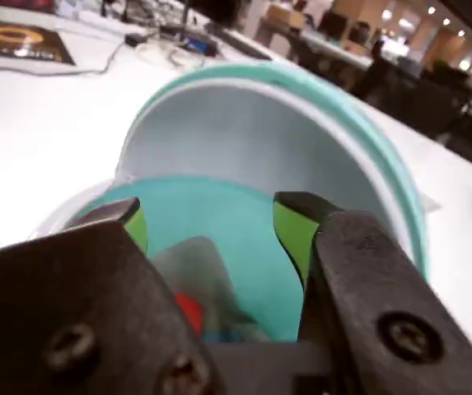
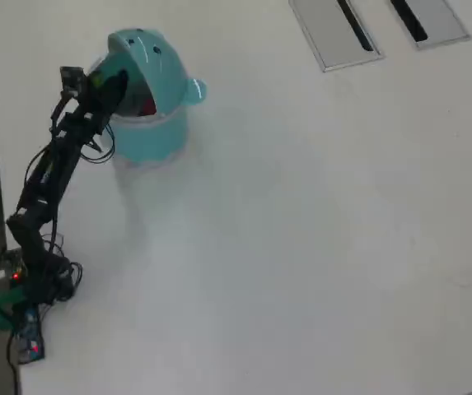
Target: Grasp RGB lego blocks and put them in the bin one by one.
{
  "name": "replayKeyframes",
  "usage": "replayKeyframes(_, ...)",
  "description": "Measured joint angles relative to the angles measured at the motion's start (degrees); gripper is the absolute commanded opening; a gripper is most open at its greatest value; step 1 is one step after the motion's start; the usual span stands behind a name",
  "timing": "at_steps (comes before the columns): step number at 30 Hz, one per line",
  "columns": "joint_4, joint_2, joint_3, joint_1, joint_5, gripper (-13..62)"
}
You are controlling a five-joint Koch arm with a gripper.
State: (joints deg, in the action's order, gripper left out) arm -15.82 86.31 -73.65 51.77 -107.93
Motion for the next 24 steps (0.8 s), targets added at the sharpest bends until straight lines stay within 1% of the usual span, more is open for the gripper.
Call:
replayKeyframes(6, 0.00, 6.77, -4.75, -2.11, 1.93, 28.7)
replayKeyframes(11, 2.29, 12.04, -9.32, -4.66, 8.26, 28.7)
replayKeyframes(15, 3.16, 15.21, -9.84, -6.68, 13.62, 28.7)
replayKeyframes(24, 3.16, 22.15, -13.62, -15.29, 27.25, 30.0)
